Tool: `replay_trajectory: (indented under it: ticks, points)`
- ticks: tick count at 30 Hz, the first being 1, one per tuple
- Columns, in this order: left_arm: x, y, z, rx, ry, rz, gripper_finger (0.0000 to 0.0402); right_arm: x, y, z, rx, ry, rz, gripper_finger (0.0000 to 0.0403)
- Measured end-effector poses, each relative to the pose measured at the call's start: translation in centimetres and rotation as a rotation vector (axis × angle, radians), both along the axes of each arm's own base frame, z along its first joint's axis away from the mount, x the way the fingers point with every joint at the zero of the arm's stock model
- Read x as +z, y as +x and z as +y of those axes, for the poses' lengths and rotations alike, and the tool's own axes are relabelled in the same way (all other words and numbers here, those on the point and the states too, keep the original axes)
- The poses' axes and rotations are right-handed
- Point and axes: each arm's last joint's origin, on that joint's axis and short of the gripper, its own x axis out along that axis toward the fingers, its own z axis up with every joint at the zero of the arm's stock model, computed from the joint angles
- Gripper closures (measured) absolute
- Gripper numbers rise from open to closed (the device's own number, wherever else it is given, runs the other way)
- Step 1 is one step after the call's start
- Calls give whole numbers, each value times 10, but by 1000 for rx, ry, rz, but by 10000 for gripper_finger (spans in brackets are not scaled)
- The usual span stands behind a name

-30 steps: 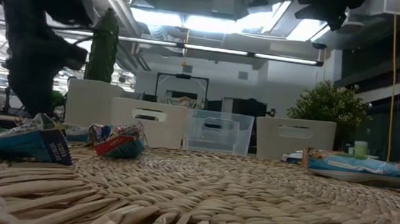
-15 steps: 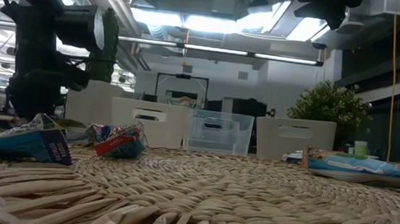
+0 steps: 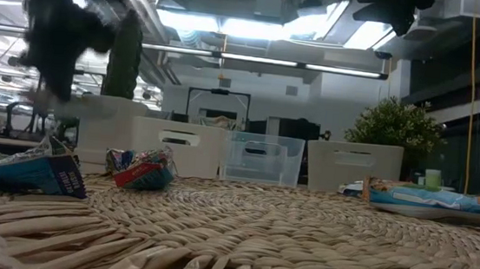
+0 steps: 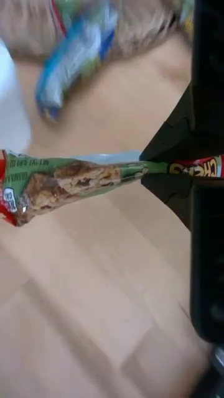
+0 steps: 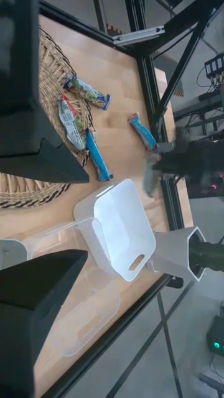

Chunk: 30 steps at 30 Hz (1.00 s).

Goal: Pick and place Granola Bars by type
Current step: Put the red granola bar into the white bin

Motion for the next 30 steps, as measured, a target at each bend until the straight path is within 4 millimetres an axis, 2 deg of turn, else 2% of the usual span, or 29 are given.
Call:
replay_trajectory:
  ticks: [4,10,13,16,21,24,27,30]
  points:
    - [63,-18,-1,26,114,-94,394,0,0,0,0,0,3,216]
    - [167,-51,-5,58,325,-483,394,0,0,0,0,0,2,216]
    - [200,-66,-6,43,439,-573,396,0,0,0,1,-3,3,216]
    - [216,-65,-4,42,499,-589,396,0,0,0,7,-19,6,216]
    - [235,-42,0,27,545,-563,396,0,0,0,9,-23,6,216]
    - [247,-9,10,5,580,-519,396,0,0,0,9,-23,6,216]
    - [266,30,26,-82,590,-573,396,0,0,0,10,-25,6,216]
    - [285,56,40,-176,592,-622,396,0,0,0,17,-44,9,216]
